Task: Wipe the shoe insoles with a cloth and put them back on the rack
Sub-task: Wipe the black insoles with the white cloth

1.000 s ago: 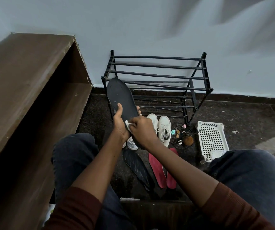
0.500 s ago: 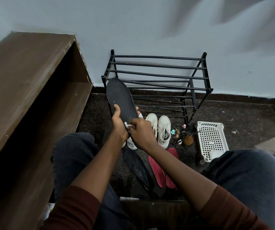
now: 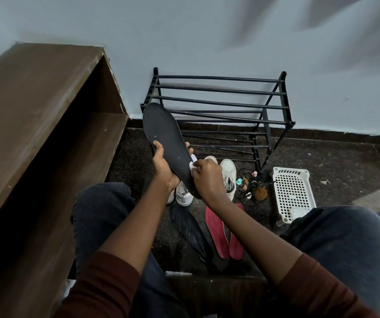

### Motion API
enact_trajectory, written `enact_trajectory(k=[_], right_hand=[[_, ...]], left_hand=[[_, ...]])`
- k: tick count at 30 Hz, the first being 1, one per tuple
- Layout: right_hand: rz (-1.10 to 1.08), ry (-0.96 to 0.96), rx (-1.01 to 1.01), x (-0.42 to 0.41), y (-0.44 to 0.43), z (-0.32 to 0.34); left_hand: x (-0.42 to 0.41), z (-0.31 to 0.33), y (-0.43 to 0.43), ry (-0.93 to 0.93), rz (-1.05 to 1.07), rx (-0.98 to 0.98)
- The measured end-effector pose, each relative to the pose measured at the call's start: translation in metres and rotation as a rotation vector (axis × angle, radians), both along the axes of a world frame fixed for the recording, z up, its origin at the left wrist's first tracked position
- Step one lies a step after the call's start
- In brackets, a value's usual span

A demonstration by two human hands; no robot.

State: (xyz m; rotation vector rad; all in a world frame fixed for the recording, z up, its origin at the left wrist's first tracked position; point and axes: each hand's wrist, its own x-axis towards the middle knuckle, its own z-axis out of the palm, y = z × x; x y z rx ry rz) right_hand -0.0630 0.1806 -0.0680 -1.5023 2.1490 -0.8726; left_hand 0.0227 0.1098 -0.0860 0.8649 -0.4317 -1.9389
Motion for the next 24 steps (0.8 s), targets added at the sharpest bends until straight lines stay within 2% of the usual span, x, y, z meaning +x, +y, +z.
enact_trajectory(k=[5, 10, 15, 20, 24], right_hand=[[0.141, -0.06, -0.029, 0.017, 0.011, -0.001], [0.208, -0.085, -0.001, 0.007, 0.014, 0.001], [0.054, -0.063, 0.066, -0.011, 0.007, -0.006], [-0.038, -0.374, 0.136, -0.013, 0.007, -0.008], [-0.067, -0.412, 0.093, -0.011, 0.003, -0.009]], left_hand=[[-0.005, 0.002, 0.003, -0.068, -0.015, -0.01], [0.003, -0.004, -0.002, 0.037, -0.002, 0.029], [0.006, -0.003, -0.01, 0.072, 0.022, -0.048], [0.008, -0.007, -0.01, 0.049, 0.012, -0.048], [0.006, -0.003, -0.007, -0.016, -0.025, -0.001]])
